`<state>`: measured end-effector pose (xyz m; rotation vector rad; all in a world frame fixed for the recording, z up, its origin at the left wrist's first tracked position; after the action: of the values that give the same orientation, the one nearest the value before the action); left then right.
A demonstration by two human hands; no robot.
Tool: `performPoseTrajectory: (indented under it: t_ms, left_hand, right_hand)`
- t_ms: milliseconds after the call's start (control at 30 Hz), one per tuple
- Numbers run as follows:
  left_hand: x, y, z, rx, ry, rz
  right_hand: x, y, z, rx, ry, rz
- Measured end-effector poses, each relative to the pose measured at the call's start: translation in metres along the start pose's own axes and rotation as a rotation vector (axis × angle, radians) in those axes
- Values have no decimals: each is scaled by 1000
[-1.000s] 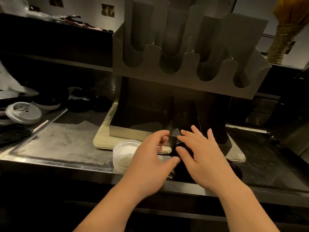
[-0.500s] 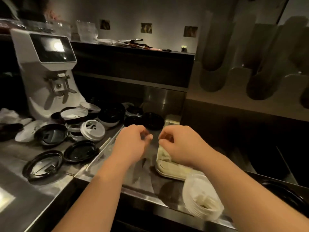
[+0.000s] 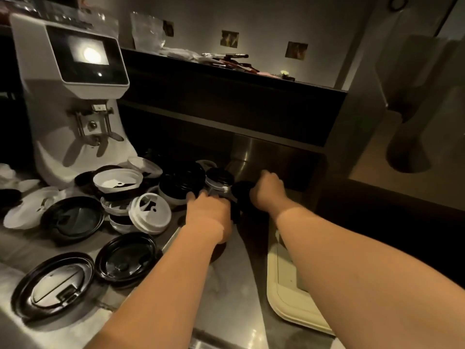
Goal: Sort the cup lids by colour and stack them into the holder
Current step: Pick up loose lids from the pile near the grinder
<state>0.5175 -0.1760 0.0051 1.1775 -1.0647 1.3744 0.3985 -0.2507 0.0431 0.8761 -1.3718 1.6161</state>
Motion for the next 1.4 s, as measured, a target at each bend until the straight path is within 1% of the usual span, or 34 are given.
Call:
performPoseTrajectory:
  t_ms: [33,100,267,333,500,600,667,733,833,900,967,1067,1133,1200,1300,1367,1400]
  left_hand:
    - [1,-1,-1,2,35,-4]
    - [1,-1,-2,-15,57,-34]
    - [-6,-2,0,-47,-106,-157]
    - [-7,-4,0,-46,-108,-172]
    - [-3,-7,-3,41,-31,-305]
    - [0,-7,-6,99,23,-370]
    - [3,-8,-10,140,46,-359]
    - [6,-11,-15,209,116,-358]
    - [9,-18,-17,355,362,-405]
    - [8,-21,-17,401,490,-447]
    - [4,-20,-16,400,530,-475]
    - [0,-17,-16,397,544,-503]
    - [0,-17,-16,405,571,-521]
    - [0,-18,-17,399,602,-533]
    - [1,-16,-21,378,652,-561]
    - [2,-17,-23,358,729,-614]
    - [3,-18,-24,332,785,-664]
  right_hand:
    - [-3,-1,8,-40,-3,3]
    - [-9,-2,24,-78,-76,-9]
    - [-16,-7,40,-78,-340,40]
    - [-18,-8,41,-68,-414,6]
    - [-15,-18,35,56,-453,-165]
    - [-14,-19,30,76,-489,-206]
    - [-12,-21,26,99,-518,-209]
    - [-10,-25,23,136,-547,-196]
    - [-15,-27,17,169,-575,-184]
    - [-19,-30,13,187,-551,-188]
    - [-21,-35,10,222,-547,-212]
    - [-19,-40,6,282,-592,-334]
    - [-16,-42,2,322,-571,-411]
    - [-17,-42,-1,326,-563,-428]
    - [-17,-38,-10,281,-579,-323]
    - [-12,-32,-17,244,-535,-194]
    - [-11,-27,-20,218,-490,-92]
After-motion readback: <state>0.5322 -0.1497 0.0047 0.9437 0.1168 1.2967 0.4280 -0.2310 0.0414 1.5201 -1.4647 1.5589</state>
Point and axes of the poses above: each hand's wrist, its own z-axis towards the middle knuckle, its own x-axis out of the back of the hand, y = z × x, the point moved 1 cm from there along z, towards the middle knuckle, and after that the axes turned 7 degrees about y, right-handed, at the moved point
